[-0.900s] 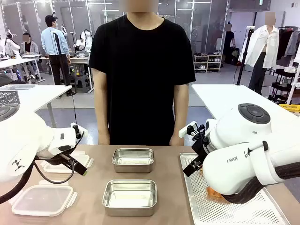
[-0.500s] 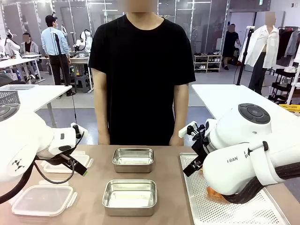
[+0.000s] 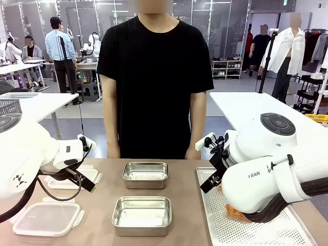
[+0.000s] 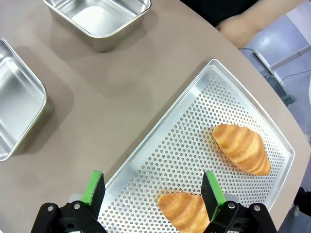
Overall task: Place the bread into the airtight container.
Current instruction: Pick up a Butter Roll and place it into an empty Airtight Container.
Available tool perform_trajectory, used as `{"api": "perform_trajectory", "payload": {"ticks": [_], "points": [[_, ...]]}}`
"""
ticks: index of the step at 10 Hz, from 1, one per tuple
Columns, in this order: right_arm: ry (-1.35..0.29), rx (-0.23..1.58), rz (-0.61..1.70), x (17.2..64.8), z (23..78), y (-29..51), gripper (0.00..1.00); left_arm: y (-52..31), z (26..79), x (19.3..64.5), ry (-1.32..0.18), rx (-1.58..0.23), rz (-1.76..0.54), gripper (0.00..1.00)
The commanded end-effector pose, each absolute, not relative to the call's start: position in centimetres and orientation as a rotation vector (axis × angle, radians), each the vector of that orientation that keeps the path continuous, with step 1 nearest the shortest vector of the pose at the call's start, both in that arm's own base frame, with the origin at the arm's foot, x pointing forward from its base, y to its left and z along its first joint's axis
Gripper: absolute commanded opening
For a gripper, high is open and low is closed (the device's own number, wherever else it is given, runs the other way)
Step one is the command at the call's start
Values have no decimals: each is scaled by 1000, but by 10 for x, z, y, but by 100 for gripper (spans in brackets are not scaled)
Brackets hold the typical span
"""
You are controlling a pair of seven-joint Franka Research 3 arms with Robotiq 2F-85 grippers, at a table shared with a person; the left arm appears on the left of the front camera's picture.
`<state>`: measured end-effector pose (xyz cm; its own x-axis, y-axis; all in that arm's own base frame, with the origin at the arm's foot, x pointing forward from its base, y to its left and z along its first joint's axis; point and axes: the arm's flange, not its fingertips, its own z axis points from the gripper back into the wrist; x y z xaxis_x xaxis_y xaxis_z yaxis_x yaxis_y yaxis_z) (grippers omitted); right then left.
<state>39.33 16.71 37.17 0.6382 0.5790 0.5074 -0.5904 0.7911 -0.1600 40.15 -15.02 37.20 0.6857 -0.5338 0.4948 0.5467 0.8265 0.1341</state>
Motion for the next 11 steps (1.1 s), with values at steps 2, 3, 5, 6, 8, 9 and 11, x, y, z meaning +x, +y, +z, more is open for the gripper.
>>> {"api": "perform_trajectory", "payload": {"ticks": [2,3,5,6,8,9,11], "points": [[-570,36,649,395,401,160,100,-148,416,408,-546,-14,-627,100],[-562,71,647,395,441,151,100,-143,459,408,-554,-46,-637,100],[-526,102,691,389,546,118,100,-117,562,402,-533,-71,-640,100],[-507,105,693,375,591,101,100,-105,606,390,-522,-99,-658,100],[-475,172,715,331,664,58,100,-72,692,351,-543,-89,-680,100],[-477,170,721,304,687,35,100,-55,722,330,-605,-116,-688,100],[-546,201,730,243,723,-4,100,-30,761,282,-686,-137,-670,100]]}}
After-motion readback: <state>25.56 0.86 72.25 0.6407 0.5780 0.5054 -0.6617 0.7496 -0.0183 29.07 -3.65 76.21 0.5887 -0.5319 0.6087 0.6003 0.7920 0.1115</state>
